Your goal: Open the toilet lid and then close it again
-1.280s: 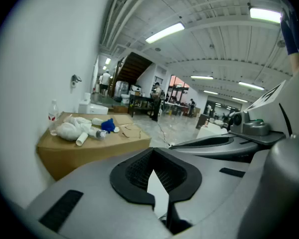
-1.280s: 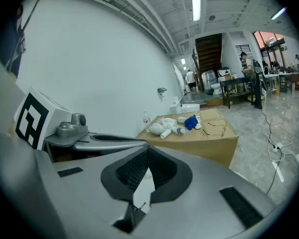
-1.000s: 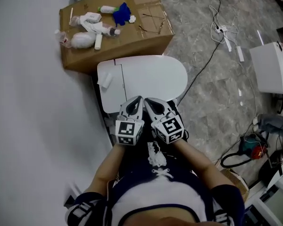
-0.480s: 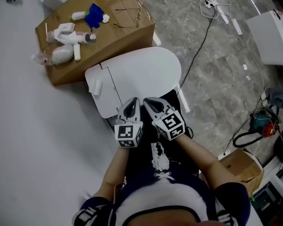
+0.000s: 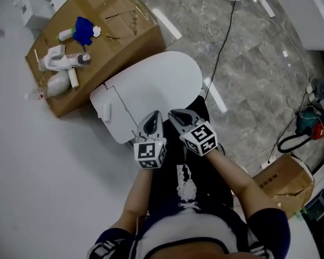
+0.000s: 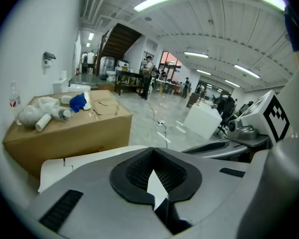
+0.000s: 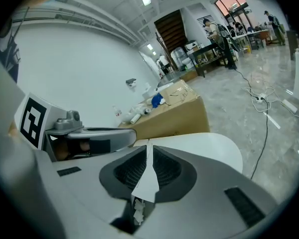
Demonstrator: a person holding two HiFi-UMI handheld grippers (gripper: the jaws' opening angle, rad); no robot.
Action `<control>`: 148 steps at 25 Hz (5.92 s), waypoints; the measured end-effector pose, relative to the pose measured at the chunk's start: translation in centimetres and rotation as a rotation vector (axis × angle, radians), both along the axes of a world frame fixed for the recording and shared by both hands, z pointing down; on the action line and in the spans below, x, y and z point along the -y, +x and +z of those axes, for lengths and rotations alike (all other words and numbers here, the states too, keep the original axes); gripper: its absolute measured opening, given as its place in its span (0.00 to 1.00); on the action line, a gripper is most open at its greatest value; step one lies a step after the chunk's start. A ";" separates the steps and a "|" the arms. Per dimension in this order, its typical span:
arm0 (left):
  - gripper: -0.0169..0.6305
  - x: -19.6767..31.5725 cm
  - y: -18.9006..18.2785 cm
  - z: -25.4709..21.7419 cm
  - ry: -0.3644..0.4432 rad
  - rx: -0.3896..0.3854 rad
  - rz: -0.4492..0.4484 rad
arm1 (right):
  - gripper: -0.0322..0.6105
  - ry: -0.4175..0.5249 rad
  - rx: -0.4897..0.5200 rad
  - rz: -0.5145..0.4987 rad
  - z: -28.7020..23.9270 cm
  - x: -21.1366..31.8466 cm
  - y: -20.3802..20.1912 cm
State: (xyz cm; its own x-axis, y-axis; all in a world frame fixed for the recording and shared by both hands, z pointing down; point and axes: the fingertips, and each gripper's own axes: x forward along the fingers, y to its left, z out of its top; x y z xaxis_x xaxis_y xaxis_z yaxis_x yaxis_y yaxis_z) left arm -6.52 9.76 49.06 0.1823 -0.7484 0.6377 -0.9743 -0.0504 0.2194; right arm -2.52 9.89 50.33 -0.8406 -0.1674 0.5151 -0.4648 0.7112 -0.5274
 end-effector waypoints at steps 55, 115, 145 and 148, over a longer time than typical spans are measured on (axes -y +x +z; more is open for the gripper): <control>0.04 8.2 11.0 19.7 -0.389 0.028 0.269 | 0.42 -0.680 -0.088 0.094 34.2 12.9 13.6; 0.04 1.4 8.6 5.9 -0.171 -0.090 0.250 | 0.24 -0.275 -0.065 0.081 6.0 8.6 9.6; 0.22 1.4 -1.1 -9.2 -0.036 -0.125 0.132 | 0.21 -0.101 -0.008 -0.109 -7.6 1.0 0.6; 0.34 1.8 -1.7 -9.4 -0.112 -0.045 0.161 | 0.17 -0.051 -0.022 -0.139 -8.6 0.0 -0.7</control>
